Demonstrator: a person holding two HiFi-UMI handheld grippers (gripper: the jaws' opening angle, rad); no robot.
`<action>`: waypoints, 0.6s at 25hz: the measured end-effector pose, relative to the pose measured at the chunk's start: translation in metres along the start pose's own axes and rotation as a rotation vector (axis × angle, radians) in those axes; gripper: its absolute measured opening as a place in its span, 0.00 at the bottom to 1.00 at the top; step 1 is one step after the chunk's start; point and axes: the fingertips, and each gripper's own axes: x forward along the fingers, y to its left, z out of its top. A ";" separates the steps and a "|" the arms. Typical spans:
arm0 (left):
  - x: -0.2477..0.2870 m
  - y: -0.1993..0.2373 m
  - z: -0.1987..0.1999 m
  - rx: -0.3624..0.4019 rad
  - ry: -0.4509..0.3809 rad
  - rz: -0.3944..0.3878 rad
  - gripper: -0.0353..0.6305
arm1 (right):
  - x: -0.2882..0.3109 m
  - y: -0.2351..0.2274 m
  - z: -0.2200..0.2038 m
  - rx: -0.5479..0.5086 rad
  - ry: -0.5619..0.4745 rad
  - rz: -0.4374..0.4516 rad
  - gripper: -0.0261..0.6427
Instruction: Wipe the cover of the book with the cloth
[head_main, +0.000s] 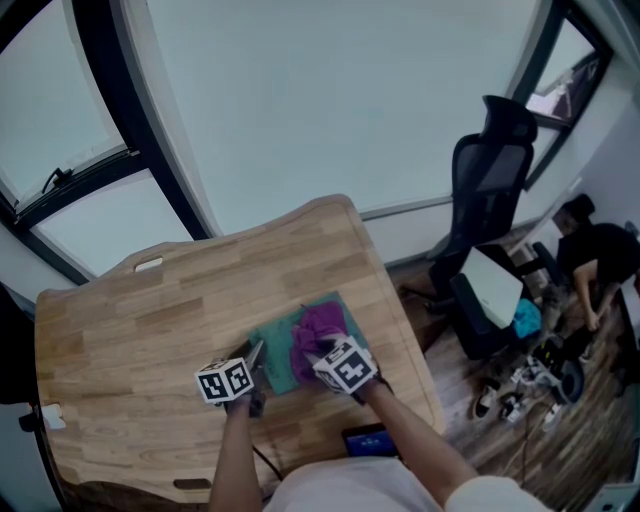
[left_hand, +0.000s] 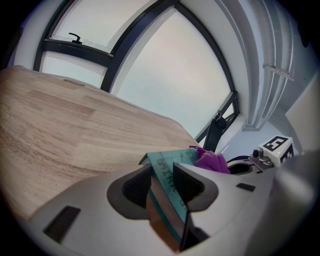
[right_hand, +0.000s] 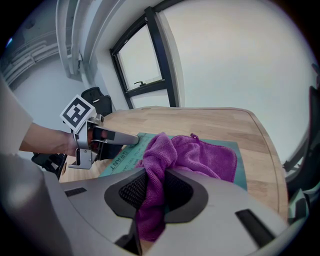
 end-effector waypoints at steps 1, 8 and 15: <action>0.000 0.001 0.000 -0.001 0.000 0.001 0.26 | -0.001 -0.001 0.001 0.001 -0.003 -0.002 0.16; 0.001 0.004 -0.001 -0.001 0.000 0.005 0.26 | -0.006 -0.009 0.002 0.021 -0.011 -0.008 0.16; 0.000 0.001 0.001 0.004 0.001 0.002 0.26 | -0.007 -0.011 0.003 0.024 -0.019 0.000 0.16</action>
